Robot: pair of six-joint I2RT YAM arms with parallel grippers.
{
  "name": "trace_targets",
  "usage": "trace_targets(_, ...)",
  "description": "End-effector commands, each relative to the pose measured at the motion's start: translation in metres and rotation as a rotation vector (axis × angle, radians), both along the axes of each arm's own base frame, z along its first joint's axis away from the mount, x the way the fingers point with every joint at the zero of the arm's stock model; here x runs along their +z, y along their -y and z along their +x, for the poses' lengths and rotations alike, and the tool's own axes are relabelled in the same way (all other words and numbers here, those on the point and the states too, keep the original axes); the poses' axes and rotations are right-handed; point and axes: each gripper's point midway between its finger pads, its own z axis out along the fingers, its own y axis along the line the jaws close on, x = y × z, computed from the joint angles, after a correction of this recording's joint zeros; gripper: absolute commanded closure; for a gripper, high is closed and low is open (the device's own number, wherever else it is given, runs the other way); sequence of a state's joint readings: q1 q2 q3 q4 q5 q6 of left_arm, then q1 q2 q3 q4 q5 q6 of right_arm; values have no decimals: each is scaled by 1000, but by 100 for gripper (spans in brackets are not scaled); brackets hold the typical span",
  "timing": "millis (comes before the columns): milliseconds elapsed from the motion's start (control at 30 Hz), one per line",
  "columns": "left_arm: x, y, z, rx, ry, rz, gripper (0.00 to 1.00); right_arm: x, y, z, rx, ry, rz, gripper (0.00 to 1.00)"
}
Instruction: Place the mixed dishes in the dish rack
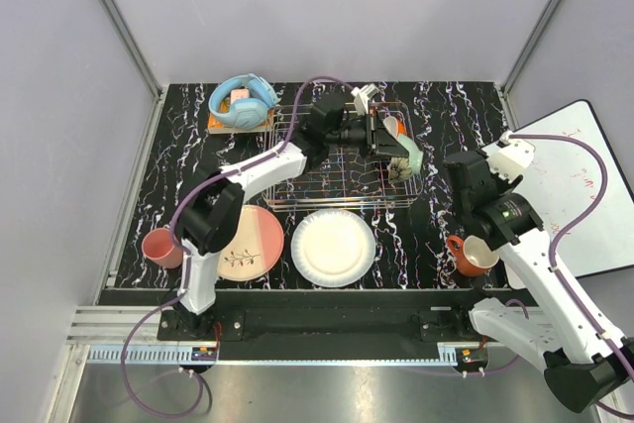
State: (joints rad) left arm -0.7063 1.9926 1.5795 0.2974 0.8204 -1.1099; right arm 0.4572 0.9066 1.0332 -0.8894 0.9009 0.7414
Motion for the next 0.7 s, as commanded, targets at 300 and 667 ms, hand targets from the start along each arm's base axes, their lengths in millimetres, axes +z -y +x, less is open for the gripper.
trace_targets(300,0,22,39,125,-39,-66,100,-3,1,-2,11,-29,-21,41)
trace_targets(667,-39,16,29,121,-139,0,100,-7,2,-5,8,-35,-12,41)
